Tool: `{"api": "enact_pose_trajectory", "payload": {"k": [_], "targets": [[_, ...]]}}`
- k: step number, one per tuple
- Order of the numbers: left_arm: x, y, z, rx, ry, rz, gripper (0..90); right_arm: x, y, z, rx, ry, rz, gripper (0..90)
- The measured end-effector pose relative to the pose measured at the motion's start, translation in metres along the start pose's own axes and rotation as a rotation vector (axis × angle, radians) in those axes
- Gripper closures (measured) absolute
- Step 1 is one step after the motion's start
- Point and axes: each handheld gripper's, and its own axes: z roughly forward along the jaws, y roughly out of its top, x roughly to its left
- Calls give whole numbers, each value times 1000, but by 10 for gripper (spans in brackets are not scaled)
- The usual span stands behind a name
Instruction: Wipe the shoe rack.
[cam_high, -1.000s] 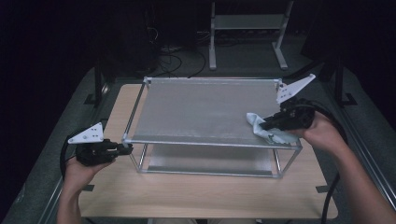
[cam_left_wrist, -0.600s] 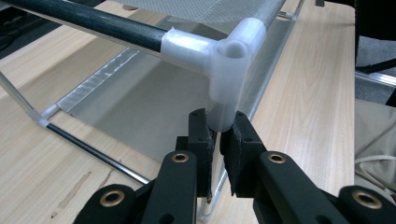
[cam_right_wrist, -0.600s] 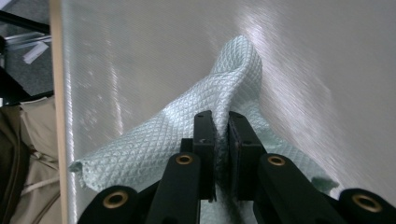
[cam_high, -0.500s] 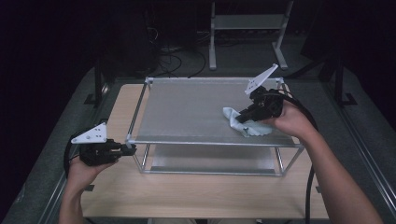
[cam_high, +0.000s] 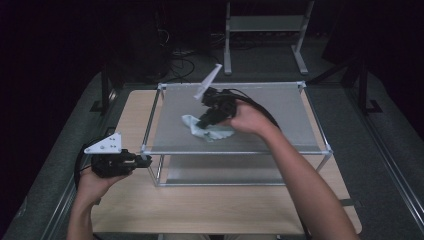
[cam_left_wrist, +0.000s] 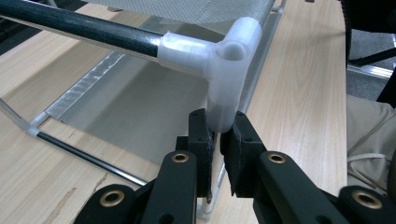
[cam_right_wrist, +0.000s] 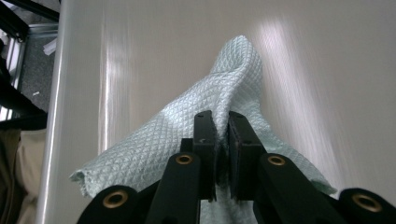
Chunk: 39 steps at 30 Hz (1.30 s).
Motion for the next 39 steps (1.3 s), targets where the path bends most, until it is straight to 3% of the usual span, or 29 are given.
{"api": "enact_pose_trajectory", "payload": {"k": [4,7,9,15,20,26,32,37,39], "targets": [[0,-1,-1,-3,-3,-1,815,-1,28,22,-8,31,-36,827],[1,-1,0,-7,-6,-2,815,-6,31,22,-6,46,-24,827],[1,-1,0,-6,-7,-2,815,-3,35,27,-4,33,-37,827],[-1,0,0,0,-4,2,815,9,61,46,-19,59,-86,827],[-1,0,1,-2,-17,9,815,-5,43,30,-4,40,-28,828],[-2,1,1,1,-21,12,815,3,59,45,-20,37,-61,827],[-2,1,0,5,-28,15,815,-11,40,28,-2,12,-23,828],[0,0,-1,8,-31,19,815,-4,53,41,-17,16,-48,827],[1,-1,-3,9,-25,16,815,-4,53,39,-17,22,-52,828]]}}
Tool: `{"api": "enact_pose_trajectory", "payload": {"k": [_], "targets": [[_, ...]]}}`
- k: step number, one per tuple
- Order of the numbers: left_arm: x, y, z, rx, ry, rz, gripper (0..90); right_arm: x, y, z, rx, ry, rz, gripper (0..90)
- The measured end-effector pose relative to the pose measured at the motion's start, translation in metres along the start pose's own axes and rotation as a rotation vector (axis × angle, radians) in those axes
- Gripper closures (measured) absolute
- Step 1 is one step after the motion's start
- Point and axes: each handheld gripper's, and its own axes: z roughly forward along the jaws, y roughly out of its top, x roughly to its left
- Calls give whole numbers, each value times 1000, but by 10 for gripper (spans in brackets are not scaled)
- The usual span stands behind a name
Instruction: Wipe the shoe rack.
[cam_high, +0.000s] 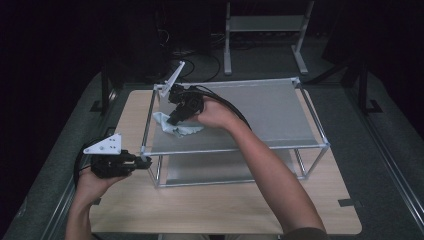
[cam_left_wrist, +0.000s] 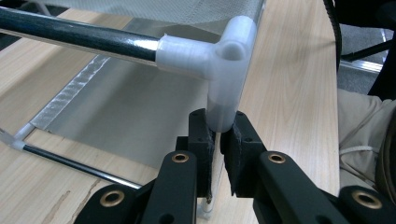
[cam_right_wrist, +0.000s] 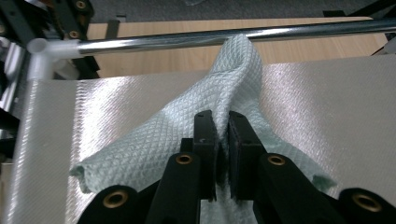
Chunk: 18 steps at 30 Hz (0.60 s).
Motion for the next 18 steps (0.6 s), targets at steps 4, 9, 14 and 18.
{"api": "enact_pose_trajectory", "payload": {"k": [4,9,14,18], "targets": [[2,-4,-5,-7,11,-12,815,-7,-21,-16,19,-2,26,829],[3,-5,-6,-2,20,-16,814,-5,-19,-13,14,-2,12,828],[6,-10,-13,-11,40,-33,815,-6,-27,-21,26,11,6,829],[6,-12,-13,-20,41,-37,815,-12,-45,-35,29,10,36,829]]}}
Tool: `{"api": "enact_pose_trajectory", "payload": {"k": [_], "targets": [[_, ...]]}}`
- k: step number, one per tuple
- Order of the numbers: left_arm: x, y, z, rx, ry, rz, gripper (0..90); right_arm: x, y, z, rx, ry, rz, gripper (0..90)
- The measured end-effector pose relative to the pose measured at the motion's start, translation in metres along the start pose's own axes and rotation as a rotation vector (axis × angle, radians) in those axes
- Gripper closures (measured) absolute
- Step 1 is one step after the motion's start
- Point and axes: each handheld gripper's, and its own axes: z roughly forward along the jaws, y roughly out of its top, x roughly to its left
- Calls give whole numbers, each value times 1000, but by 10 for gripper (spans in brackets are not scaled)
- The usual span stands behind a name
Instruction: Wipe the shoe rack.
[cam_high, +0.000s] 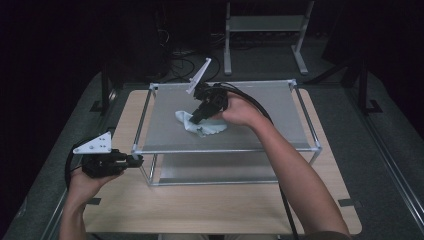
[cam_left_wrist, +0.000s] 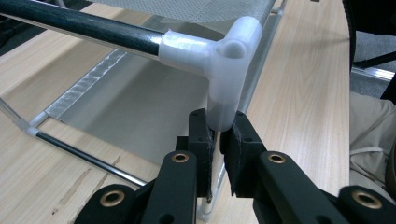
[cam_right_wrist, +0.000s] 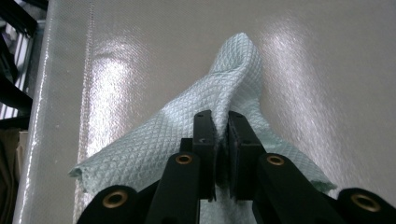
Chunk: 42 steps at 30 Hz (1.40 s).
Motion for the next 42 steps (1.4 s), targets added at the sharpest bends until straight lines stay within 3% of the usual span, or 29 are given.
{"api": "enact_pose_trajectory", "payload": {"k": [6,10,13,15,18,24,26,29,31,34,38,40,42], "targets": [[1,0,-1,3,6,-3,816,3,5,4,-7,-5,-21,829],[3,-5,-6,-5,18,-16,816,-5,-18,-16,43,-31,22,829],[3,-3,-3,-8,9,-8,816,-6,-29,-24,30,-51,52,829],[3,-2,-3,0,12,-8,816,-3,-28,-20,39,-64,33,829],[4,-4,-5,-2,19,-14,816,-6,-37,-26,18,-46,45,829],[4,-6,-6,-13,21,-22,816,-14,-91,-64,4,-82,158,829],[5,-5,-6,-10,21,-16,815,-13,-93,-64,1,-96,162,829],[5,-5,-6,-4,30,-20,816,-9,-81,-56,0,-96,117,828],[5,-5,-7,-4,30,-21,816,-9,-81,-57,-1,-93,113,828],[6,-6,-7,-9,27,-22,816,-11,-99,-71,10,-100,145,828],[5,-5,-6,-9,25,-24,816,-12,-137,-96,-25,-126,228,828],[5,-5,-5,-8,27,-24,815,-11,-139,-96,-32,-133,234,828],[5,-5,-6,-5,30,-24,815,-10,-130,-89,-36,-124,207,828]]}}
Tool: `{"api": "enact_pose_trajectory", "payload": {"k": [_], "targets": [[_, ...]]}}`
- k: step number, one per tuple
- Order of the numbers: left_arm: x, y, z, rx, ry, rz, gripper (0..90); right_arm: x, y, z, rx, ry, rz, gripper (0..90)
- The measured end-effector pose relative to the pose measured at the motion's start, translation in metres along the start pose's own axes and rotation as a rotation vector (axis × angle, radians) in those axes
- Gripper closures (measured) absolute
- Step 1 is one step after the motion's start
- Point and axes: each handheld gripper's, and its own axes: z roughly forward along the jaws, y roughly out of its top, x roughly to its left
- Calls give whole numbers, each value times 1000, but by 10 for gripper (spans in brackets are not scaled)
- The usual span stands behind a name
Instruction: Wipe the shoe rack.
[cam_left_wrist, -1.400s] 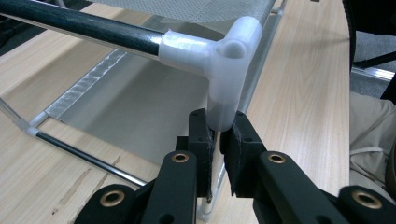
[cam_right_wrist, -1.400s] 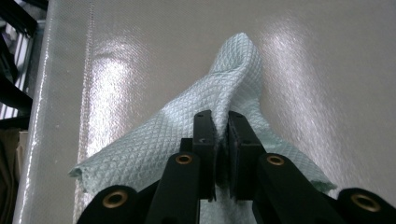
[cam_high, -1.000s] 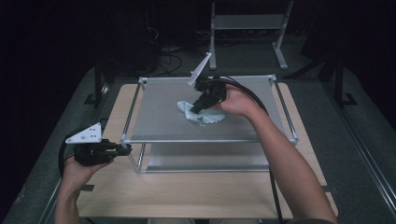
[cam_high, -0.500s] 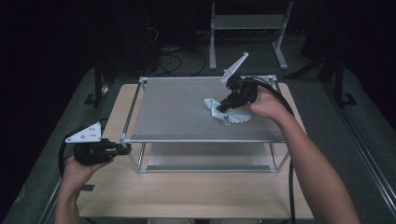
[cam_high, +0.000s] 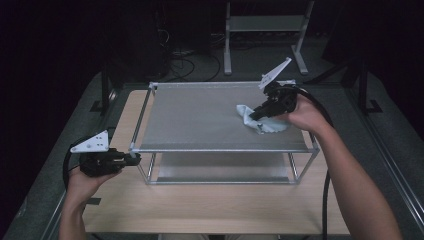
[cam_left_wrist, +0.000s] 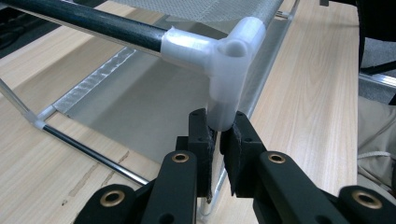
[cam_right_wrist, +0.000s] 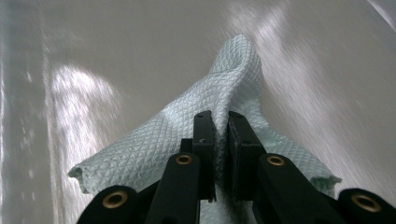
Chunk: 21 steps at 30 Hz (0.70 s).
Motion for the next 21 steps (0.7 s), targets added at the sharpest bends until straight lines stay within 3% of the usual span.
{"api": "enact_pose_trajectory", "payload": {"k": [3,5,7,10,16,21], "targets": [[0,0,-1,1,4,-3,815,2,4,2,8,6,-14,827],[1,-1,-1,1,0,-1,815,-2,-5,-6,23,-6,-1,828],[2,-1,-1,-2,-3,1,815,-9,-24,-21,14,-27,42,829],[2,-1,0,-7,-3,-3,815,-13,-39,-32,0,-40,81,828],[4,-1,-2,2,11,-9,815,-12,-18,-13,3,-28,31,829],[5,-1,-1,-6,3,-14,815,-22,-26,-24,12,-20,64,829]]}}
